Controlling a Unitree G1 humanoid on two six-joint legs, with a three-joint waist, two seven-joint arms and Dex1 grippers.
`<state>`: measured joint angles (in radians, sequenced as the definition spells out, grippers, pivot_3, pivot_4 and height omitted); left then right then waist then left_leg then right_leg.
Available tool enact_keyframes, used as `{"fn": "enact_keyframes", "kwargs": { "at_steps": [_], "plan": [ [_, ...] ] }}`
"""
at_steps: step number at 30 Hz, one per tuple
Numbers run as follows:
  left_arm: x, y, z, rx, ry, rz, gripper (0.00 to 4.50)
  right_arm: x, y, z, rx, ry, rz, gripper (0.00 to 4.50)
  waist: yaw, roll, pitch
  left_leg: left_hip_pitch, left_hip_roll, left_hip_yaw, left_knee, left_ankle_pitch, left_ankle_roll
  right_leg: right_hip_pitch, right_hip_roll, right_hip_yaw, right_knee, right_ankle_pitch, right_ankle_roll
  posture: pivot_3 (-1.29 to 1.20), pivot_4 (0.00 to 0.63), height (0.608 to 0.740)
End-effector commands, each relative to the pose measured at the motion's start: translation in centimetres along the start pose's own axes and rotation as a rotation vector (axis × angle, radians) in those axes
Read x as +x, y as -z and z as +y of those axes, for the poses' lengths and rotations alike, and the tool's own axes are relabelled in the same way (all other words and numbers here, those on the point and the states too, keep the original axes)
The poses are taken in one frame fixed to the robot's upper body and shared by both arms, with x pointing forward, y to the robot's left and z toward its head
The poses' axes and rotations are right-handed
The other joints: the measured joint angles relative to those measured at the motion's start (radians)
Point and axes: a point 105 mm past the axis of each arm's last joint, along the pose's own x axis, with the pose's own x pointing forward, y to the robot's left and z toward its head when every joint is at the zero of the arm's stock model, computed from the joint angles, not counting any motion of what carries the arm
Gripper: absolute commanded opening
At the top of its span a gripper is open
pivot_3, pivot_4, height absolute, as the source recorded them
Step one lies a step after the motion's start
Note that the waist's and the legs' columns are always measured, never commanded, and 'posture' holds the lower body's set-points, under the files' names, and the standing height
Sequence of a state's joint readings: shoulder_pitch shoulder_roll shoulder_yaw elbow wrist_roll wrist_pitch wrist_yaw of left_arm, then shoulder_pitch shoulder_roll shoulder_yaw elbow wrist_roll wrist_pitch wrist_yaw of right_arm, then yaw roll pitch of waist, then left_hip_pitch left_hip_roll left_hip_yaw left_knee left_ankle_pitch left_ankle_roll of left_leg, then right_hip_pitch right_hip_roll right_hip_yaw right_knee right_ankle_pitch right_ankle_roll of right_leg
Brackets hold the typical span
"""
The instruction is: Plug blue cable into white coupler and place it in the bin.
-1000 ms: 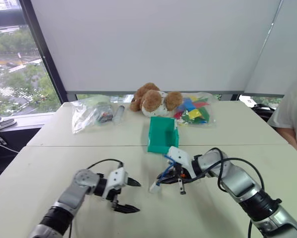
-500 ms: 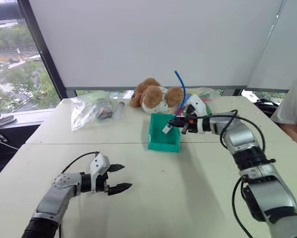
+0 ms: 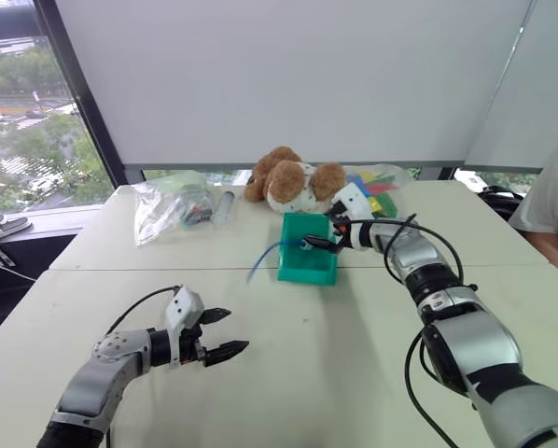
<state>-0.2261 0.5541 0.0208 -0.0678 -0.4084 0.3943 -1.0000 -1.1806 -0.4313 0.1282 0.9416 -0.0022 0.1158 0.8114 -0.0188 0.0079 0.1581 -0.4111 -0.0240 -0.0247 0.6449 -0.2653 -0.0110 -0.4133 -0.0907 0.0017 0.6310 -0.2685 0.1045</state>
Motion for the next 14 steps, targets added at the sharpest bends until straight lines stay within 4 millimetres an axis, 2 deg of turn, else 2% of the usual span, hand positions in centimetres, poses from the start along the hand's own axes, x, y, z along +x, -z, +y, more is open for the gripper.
{"fn": "enact_keyframes", "kwargs": {
  "at_steps": [1,4,9,14],
  "plan": [
    [-0.7,-1.4,0.0,0.014,-0.011,-0.032,4.5,-3.4,-3.2,-1.2,-0.04,-0.011,-0.115,4.38,0.006,0.0,0.0,0.0,0.0,0.0,0.0,0.0,0.0,0.0,0.0,0.0,0.0,0.0,0.0,0.0,0.15,0.74],
    [-1.4,-1.9,0.1,0.006,-0.03,-0.043,4.5,-7.5,-3.1,0.2,-0.044,-0.081,-0.136,4.38,0.014,0.0,0.0,0.0,0.0,-0.001,0.0,-0.001,0.001,0.001,0.0,-0.002,-0.001,0.0,0.0,0.0,0.15,0.74],
    [-3.1,-3.1,0.6,0.001,-0.064,-0.054,4.5,-13.6,-2.7,3.9,0.0,-0.192,-0.099,4.38,0.007,0.001,0.002,0.0,0.0,-0.001,0.0,-0.002,0.002,0.002,-0.001,-0.002,-0.002,0.0,0.0,0.0,0.15,0.74],
    [-4.8,-4.3,1.2,0.018,-0.107,-0.059,4.5,-16.7,-1.1,6.6,0.045,-0.248,0.012,4.38,0.006,0.001,0.003,0.004,0.002,-0.001,0.002,-0.001,0.003,0.005,0.0,-0.002,-0.001,-0.002,-0.004,0.0,0.15,0.74]
  ]
}}
